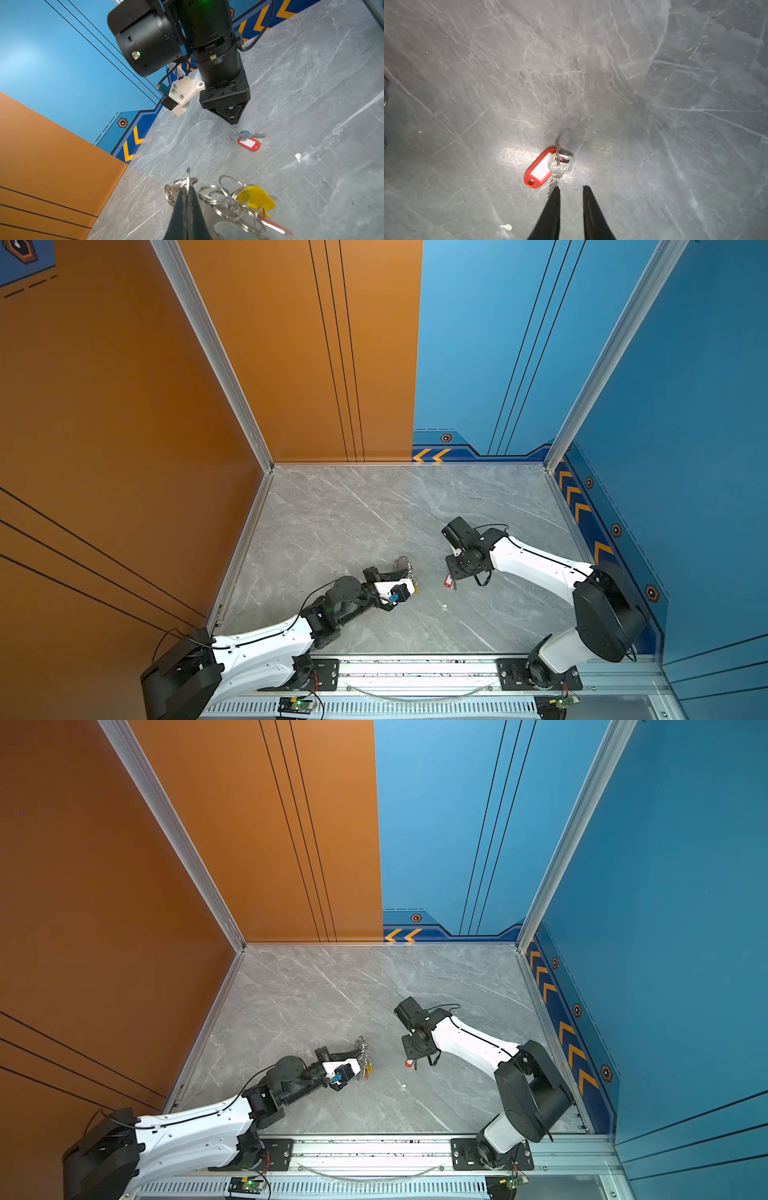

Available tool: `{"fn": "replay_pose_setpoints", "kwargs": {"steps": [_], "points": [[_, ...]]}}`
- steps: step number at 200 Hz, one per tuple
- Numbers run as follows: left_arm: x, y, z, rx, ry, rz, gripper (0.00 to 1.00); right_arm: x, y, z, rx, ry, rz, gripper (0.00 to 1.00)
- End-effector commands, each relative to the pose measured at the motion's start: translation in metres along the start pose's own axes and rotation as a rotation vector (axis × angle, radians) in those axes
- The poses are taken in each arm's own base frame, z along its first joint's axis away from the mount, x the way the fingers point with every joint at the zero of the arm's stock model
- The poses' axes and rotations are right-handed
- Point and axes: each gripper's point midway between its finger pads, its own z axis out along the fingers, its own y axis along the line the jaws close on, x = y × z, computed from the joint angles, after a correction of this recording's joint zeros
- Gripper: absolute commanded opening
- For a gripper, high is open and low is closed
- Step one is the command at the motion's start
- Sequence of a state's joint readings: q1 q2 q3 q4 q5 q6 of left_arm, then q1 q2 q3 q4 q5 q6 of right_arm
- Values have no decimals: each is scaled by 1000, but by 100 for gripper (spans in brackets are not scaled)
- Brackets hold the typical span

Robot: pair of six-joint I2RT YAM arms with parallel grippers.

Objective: Put the keys on the keyring

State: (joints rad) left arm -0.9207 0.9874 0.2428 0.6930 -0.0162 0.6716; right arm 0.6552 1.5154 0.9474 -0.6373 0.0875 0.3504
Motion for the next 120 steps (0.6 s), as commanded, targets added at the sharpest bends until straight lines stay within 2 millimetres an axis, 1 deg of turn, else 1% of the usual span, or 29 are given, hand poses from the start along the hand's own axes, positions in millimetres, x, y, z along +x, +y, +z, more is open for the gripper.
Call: {"fn": "replay_pose_setpoints", "kwargs": {"steps": [1,41,65,84,120], "points": [[-3,9,-1,-44,-15,-20,0,-15,6,-4,-39,-148,76,21],[-4,8,1,-36,-15,-21,0,-6,13,6,-92,-206,96,21],[-4,8,1,-35,-16,-21,0,-1,11,16,-77,-210,102,21],[-4,8,1,-35,-17,-21,0,-1,11,23,-69,-213,104,20],[-5,8,1,-34,-19,-24,0,-4,8,29,-44,-224,96,19]]}}
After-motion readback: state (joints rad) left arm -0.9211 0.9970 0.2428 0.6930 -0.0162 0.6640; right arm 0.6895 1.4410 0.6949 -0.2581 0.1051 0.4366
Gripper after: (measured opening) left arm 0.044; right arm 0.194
